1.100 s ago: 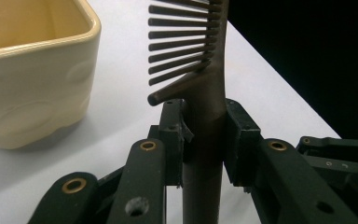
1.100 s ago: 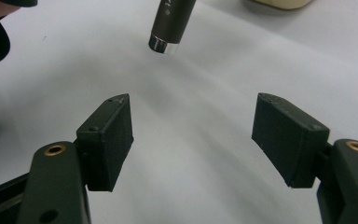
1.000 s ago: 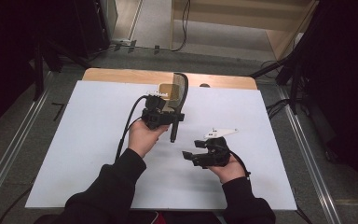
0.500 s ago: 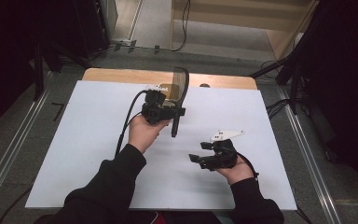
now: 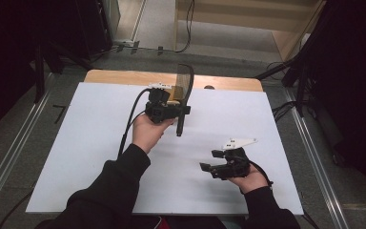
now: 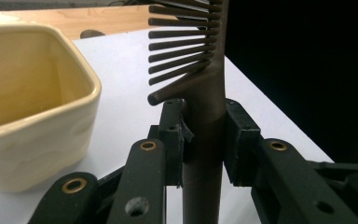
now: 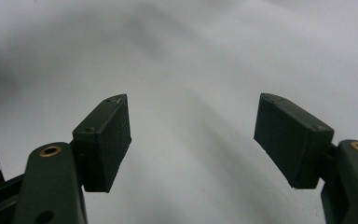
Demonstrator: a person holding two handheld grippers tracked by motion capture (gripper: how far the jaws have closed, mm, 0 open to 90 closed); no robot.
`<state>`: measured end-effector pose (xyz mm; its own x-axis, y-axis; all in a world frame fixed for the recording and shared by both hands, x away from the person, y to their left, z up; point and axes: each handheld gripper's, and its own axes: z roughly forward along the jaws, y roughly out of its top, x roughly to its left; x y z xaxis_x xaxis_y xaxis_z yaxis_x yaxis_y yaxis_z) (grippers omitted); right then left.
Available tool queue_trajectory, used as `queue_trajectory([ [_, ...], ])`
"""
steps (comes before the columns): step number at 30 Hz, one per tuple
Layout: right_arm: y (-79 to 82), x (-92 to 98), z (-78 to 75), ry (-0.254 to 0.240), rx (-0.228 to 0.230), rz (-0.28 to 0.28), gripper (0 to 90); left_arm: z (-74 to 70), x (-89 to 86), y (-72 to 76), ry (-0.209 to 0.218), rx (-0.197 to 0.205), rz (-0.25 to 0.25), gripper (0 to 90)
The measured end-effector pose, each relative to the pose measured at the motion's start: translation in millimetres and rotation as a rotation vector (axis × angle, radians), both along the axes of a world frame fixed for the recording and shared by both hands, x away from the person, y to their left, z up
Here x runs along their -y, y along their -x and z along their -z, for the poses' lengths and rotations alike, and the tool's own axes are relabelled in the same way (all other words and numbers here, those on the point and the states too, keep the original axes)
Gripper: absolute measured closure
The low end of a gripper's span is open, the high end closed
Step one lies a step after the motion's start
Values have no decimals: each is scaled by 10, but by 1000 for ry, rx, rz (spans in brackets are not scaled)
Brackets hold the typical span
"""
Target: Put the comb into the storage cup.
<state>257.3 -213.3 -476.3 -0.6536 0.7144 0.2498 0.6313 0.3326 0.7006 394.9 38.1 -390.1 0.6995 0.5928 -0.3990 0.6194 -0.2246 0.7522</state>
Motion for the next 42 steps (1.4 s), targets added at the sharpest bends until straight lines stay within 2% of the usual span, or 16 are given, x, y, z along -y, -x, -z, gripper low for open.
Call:
queue_trajectory([
  [6, 50, 90, 23, 9, -7, 4, 252, -13, 41, -25, 7, 10, 2, 727],
  [16, 121, 198, 19, 16, -2, 12, 246, -94, 16, -127, 24, 31, -25, 727],
  [26, 157, 294, 19, 23, -10, 34, 245, -193, -15, -259, 74, 40, -48, 727],
  [31, 177, 329, 10, 22, -10, 35, 245, -263, -47, -311, 71, 75, -47, 727],
  [37, 185, 388, 15, 11, -12, 36, 245, -353, -138, -411, 105, 93, -43, 727],
  [42, 185, 404, 16, 15, -14, 44, 245, -377, -149, -471, 83, 120, -52, 727],
])
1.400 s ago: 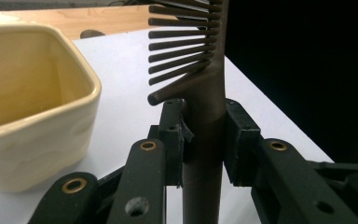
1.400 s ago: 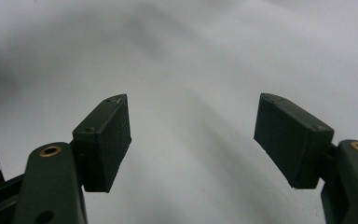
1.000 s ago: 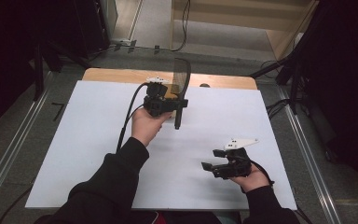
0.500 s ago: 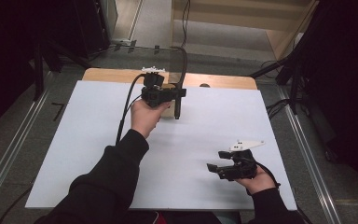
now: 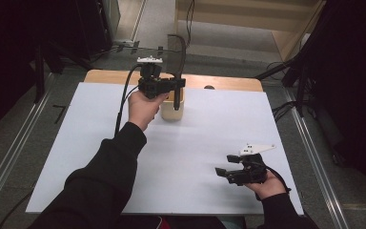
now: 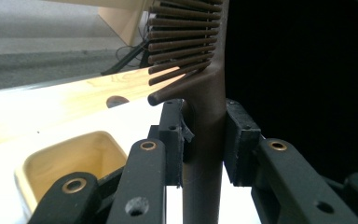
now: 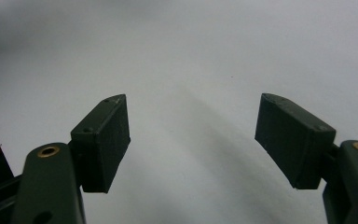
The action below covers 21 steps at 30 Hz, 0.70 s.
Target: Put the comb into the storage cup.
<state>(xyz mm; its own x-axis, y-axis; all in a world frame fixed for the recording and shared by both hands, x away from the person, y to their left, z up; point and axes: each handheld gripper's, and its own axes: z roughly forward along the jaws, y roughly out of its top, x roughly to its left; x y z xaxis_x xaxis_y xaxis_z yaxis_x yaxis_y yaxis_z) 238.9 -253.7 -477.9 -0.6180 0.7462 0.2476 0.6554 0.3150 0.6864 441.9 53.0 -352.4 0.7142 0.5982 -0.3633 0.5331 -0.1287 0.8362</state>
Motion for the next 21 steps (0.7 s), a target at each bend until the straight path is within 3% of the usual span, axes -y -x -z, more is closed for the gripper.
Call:
queue_trajectory([
  [21, 20, 46, -2, 5, 3, 5, 245, -67, 16, -266, 16, 27, -30, 727],
])
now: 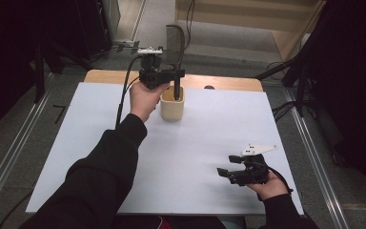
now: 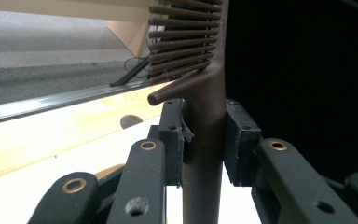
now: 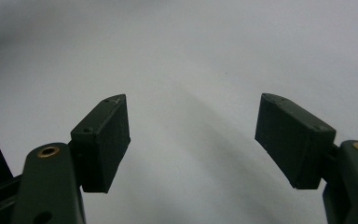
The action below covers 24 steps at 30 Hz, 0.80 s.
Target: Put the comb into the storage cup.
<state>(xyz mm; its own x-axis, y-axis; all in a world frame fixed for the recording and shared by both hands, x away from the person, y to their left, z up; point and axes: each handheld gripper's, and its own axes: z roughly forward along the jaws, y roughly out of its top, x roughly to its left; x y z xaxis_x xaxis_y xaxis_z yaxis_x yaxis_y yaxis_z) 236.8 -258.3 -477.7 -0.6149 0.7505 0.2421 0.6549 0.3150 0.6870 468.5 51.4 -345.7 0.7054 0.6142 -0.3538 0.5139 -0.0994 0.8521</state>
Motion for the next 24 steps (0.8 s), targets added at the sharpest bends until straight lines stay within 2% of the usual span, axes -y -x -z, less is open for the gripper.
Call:
queue_trajectory([
  [8, 0, 9, -1, 1, -1, 2, 245, 14, -17, -117, -15, 17, -26, 727],
  [12, -1, 6, -2, -1, 3, 1, 245, 57, -22, -179, -14, 13, -34, 727],
  [15, -2, 6, -2, -1, 3, 0, 245, 91, -17, -204, -19, 27, -39, 727],
  [24, -12, 9, -4, -14, 1, 8, 245, 204, -20, -278, -38, 14, -43, 726],
])
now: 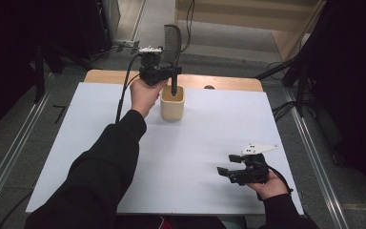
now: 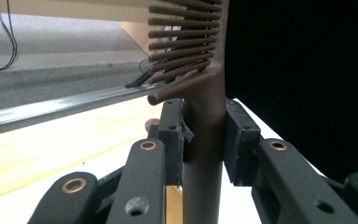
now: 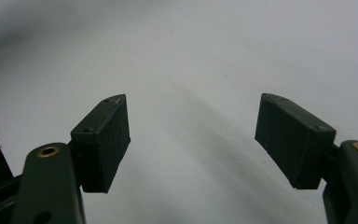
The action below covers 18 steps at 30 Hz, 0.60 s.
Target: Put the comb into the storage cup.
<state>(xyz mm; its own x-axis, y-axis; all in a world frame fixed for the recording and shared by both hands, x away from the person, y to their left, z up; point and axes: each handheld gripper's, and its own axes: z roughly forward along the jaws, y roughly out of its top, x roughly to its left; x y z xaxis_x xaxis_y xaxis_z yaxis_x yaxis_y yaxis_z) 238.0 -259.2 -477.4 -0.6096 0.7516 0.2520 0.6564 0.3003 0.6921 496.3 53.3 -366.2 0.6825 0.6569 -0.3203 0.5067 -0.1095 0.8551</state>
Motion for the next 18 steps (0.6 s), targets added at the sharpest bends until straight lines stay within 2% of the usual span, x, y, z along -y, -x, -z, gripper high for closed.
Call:
queue_trajectory([
  [12, -4, 9, 3, 4, 4, 10, 245, 126, -9, -32, -17, -11, 1, 726],
  [16, -4, 5, 2, 4, 3, 3, 245, 167, -5, -27, -7, -11, 3, 725],
  [18, -4, 5, 2, 4, 2, 5, 245, 186, 3, -26, -18, -12, 6, 725],
])
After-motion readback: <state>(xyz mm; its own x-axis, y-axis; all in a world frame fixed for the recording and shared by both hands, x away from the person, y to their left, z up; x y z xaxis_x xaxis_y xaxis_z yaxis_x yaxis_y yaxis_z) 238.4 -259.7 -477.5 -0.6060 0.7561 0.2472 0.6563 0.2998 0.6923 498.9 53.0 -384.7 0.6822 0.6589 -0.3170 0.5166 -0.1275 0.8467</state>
